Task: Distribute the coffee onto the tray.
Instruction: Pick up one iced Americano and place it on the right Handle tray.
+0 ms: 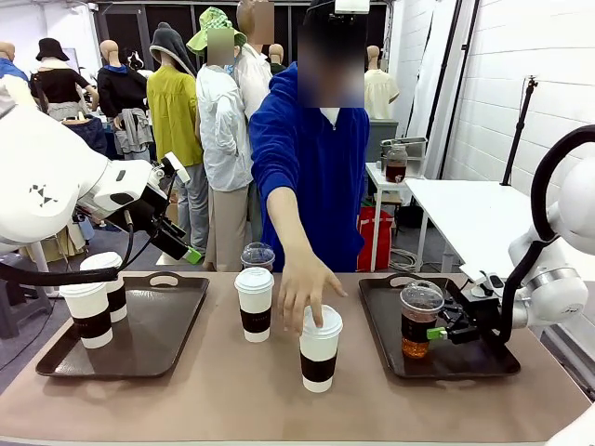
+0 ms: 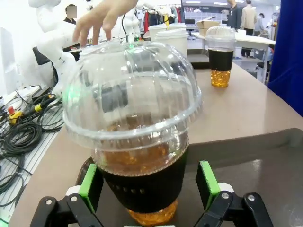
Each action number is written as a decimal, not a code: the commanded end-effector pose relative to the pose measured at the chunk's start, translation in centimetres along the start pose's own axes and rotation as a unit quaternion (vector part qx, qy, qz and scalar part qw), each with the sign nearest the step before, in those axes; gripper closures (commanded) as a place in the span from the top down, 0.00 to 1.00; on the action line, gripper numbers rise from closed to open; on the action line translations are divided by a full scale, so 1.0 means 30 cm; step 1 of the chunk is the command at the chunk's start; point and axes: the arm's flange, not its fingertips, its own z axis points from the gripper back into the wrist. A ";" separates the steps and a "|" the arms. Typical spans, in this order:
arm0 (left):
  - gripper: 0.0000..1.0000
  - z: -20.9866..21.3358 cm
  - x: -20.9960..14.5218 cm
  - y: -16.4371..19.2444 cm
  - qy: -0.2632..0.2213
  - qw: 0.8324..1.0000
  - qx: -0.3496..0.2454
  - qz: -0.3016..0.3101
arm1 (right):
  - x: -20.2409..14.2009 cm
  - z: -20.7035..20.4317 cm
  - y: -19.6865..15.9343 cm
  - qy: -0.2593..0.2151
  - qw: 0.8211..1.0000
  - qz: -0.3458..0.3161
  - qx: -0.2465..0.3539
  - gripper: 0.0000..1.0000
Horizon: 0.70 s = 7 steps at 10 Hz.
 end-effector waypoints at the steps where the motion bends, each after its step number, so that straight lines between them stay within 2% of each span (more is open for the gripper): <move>1: 1.00 0.002 -0.003 0.001 -0.001 1.000 -0.006 0.000 | 0.020 0.050 0.016 0.012 1.000 -0.012 -0.009 1.00; 7: 1.00 0.002 -0.003 0.001 -0.001 1.000 -0.006 0.000 | 0.013 0.226 0.043 0.019 0.998 -0.028 -0.051 1.00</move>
